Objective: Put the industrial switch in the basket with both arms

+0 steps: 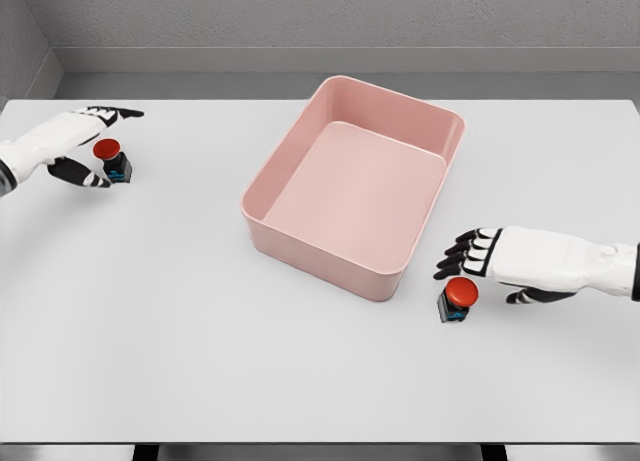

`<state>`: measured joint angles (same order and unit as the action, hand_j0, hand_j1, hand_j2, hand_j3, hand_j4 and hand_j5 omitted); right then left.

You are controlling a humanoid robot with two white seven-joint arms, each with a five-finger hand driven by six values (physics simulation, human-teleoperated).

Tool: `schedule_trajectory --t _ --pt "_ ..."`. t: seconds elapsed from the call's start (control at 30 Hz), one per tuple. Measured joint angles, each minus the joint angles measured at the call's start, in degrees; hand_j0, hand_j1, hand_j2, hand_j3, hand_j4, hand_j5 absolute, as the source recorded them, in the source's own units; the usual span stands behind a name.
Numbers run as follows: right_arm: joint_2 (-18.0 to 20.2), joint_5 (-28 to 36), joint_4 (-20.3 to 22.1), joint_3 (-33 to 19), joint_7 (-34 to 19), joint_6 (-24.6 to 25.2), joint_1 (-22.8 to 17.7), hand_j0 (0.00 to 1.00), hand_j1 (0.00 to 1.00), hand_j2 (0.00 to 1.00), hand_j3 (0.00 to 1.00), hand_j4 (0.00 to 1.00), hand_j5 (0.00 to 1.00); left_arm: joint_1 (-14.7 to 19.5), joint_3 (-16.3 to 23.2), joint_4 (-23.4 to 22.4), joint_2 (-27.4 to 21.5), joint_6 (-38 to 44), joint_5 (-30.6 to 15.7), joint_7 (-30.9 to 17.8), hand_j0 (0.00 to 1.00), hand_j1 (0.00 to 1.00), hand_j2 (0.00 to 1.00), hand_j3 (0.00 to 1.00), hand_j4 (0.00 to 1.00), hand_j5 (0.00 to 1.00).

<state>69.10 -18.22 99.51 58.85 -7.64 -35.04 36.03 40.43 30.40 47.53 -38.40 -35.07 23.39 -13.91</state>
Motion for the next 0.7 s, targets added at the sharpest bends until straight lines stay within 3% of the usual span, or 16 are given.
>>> schedule_trajectory --t 0.13,0.23,0.53,0.7 --pt "-0.46 0.01 0.27 0.06 -0.33 0.00 0.00 0.92 0.92 0.92 0.92 0.92 0.92 -0.09 0.01 -1.11 0.50 -0.01 0.05 0.00 1.00 1.00 1.00 1.00 1.00 1.00" --pt "-1.03 0.02 0.48 0.07 -1.01 0.00 -0.09 0.92 0.92 0.92 0.92 0.92 0.92 -0.09 0.02 -1.36 0.71 -0.01 0.13 0.00 0.91 0.91 0.91 0.91 0.91 0.91" --pt "-2.82 0.01 0.87 0.20 -2.14 -0.01 -0.18 0.91 0.91 0.91 0.91 0.91 0.91 -0.09 0.02 -1.57 0.83 -0.01 0.24 -0.07 0.82 0.82 0.82 0.82 0.82 0.82" --pt "-3.15 -0.08 0.92 0.24 -2.26 -0.01 -0.26 0.82 0.82 0.82 0.82 0.82 0.82 0.00 -0.06 -1.91 0.78 -0.01 0.25 -0.08 0.80 0.80 0.80 0.80 0.80 0.80"
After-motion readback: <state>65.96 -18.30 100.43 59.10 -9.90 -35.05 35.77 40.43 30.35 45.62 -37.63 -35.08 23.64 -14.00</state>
